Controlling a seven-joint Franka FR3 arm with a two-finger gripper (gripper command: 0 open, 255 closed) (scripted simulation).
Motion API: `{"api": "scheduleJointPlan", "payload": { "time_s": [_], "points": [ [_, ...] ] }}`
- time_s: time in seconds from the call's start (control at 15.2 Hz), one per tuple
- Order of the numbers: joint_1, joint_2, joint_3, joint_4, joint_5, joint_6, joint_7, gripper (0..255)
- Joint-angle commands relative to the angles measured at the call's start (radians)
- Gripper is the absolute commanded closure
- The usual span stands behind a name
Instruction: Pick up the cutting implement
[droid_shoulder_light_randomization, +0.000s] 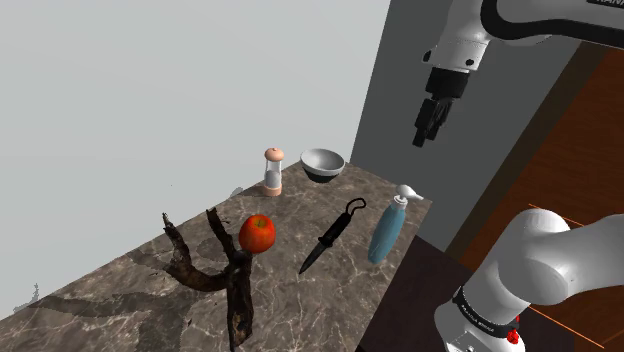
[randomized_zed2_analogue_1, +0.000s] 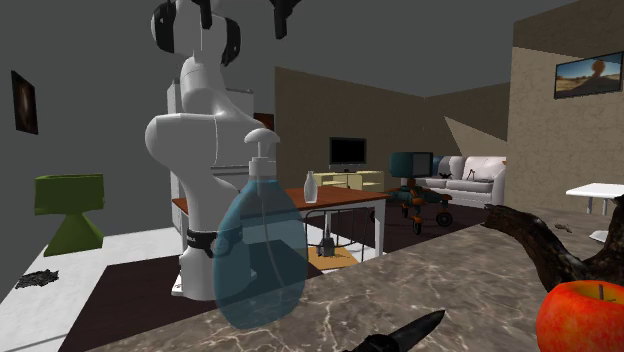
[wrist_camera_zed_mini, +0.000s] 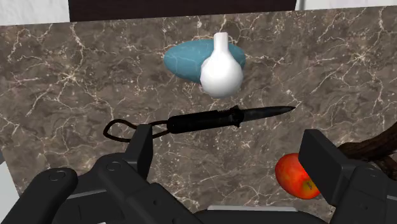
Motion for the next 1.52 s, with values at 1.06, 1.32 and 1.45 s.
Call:
{"api": "scheduleJointPlan", "payload": {
  "time_s": [1.06, 1.32, 1.45],
  "points": [
    [-0.184, 0.133, 0.332, -0.41, 0.197, 0.666, 0.776, 0],
    [-0.246, 0.266, 0.429, -0.439, 0.215, 0.854, 0.979, 0],
    [-0.287, 0.345, 0.479, -0.442, 0.207, 0.949, 1.089, 0]
  ]
}}
